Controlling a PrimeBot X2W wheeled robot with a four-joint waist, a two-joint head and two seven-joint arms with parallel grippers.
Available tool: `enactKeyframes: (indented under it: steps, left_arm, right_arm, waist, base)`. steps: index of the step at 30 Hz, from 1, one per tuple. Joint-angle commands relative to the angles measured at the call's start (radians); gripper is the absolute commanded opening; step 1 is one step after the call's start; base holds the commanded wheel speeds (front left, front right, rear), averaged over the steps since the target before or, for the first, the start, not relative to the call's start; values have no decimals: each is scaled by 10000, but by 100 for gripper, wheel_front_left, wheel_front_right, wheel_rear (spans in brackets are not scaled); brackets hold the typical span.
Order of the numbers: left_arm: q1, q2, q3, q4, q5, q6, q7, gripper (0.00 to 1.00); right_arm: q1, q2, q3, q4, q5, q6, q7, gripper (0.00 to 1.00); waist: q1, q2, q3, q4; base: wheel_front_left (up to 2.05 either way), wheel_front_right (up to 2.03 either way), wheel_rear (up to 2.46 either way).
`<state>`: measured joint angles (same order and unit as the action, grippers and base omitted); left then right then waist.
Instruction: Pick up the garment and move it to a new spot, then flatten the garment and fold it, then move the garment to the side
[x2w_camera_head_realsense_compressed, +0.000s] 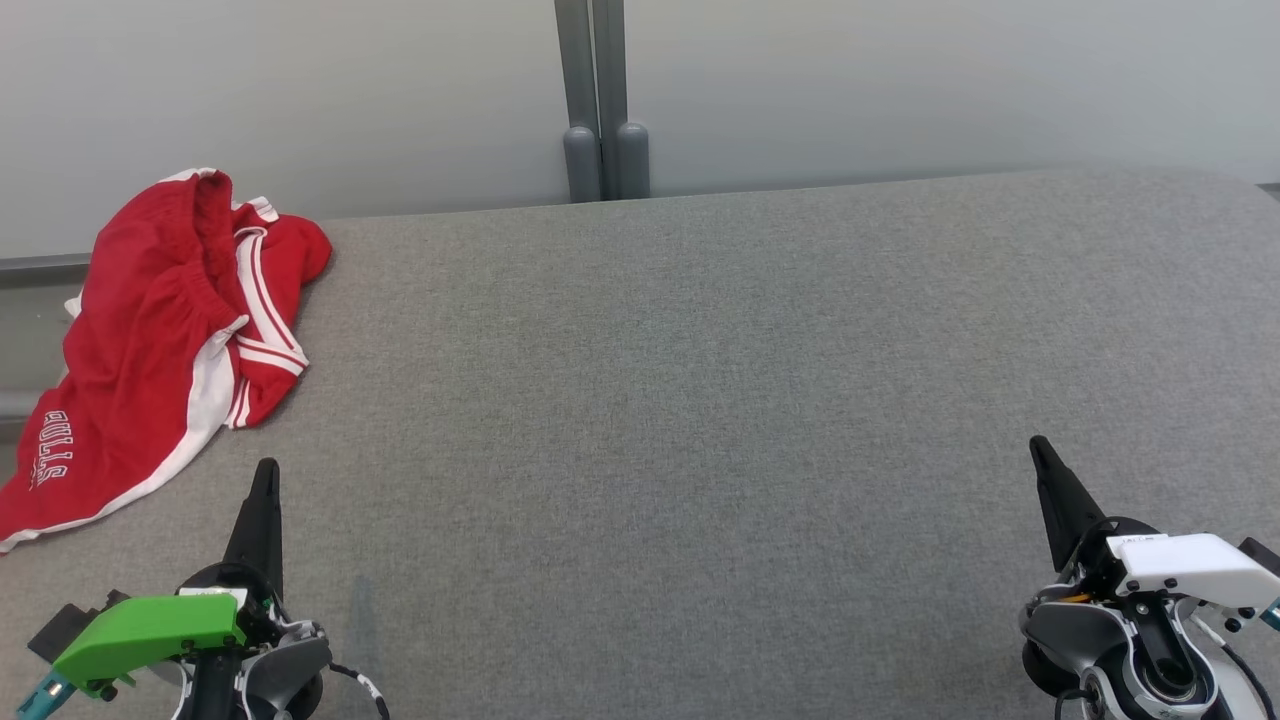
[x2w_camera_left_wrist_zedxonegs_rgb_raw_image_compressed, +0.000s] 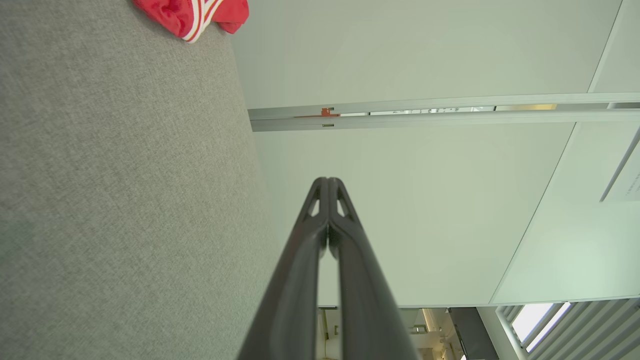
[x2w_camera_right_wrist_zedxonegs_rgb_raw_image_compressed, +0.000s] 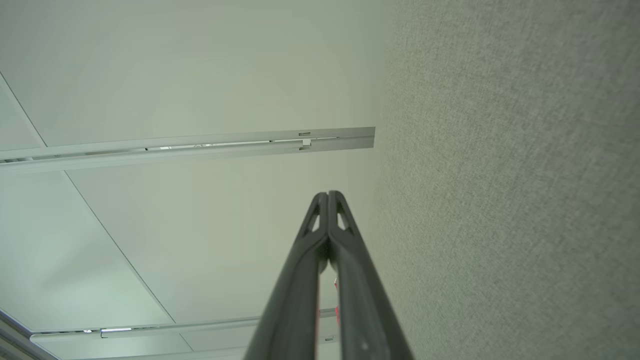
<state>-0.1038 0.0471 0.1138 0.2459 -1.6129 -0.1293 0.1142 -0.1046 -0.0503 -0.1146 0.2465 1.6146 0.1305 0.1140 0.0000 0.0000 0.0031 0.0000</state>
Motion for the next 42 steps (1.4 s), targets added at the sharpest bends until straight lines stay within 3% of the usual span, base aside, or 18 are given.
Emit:
enactKeyframes:
  steps: [1,30,31,42]
  left_arm:
    - [-105,62,22,-21,-3,-51,24,0]
    - [-105,62,21,-21,-3,-51,24,0]
    - [17,-10,-4,48,0,4,-8,100]
    - [344,-51,-388,88,59,15,-431,100]
  right_arm:
    - [-71,-3,-2,-39,-35,4,27,0]
    - [-71,-3,-2,-39,-35,4,27,0]
    - [18,6,2,46,0,0,-2,100]
    - [320,66,351,73,-190,-3,-431,100]
  waist:
    - [0,0,0,0]
    - [0,0,0,0]
    - [0,0,0,0]
    - [0,0,-5,-2]
  base:
    - [0,0,0]
    - [0,0,0]
    - [0,0,0]
    - [0,0,0]
